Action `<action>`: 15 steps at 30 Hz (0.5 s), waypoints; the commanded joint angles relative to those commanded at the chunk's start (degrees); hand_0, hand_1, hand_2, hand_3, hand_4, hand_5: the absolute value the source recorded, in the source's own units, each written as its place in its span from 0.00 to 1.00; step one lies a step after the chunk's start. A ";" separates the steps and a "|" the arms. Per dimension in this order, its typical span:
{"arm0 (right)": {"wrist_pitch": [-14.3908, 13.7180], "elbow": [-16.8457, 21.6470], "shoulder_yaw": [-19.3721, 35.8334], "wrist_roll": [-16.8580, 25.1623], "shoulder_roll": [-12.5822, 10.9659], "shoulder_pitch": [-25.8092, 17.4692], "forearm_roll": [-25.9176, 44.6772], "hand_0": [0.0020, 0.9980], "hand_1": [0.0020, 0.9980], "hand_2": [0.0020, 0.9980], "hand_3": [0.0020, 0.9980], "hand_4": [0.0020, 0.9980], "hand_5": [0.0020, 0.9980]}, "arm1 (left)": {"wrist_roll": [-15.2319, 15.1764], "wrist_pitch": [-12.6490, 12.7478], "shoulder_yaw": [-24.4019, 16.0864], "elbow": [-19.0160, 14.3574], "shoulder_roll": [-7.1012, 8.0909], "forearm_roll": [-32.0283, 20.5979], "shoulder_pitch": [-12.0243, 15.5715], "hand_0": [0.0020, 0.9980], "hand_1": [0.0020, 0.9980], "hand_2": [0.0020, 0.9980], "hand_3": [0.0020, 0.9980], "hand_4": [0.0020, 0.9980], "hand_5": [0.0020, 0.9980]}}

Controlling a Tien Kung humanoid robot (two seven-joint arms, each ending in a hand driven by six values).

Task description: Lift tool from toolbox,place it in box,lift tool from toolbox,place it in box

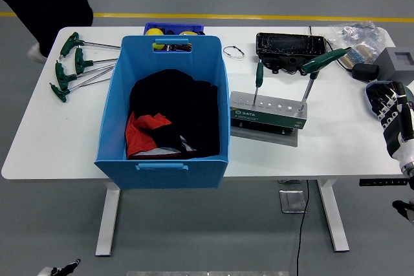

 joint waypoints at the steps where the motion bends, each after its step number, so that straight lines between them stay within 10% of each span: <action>1: 0.00 0.14 0.03 -0.02 -0.01 0.00 -0.04 1.00 0.93 0.94 0.93 1.00 1.00 | 0.00 0.00 -0.01 0.00 0.00 0.01 0.00 0.73 0.77 0.77 0.74 0.75 0.69; 15: 0.08 5.22 -1.46 -0.54 0.18 -0.09 -0.82 1.00 0.93 0.94 0.94 1.00 1.00 | -0.21 0.12 0.13 0.18 0.10 -0.28 0.10 0.73 0.77 0.77 0.74 0.75 0.69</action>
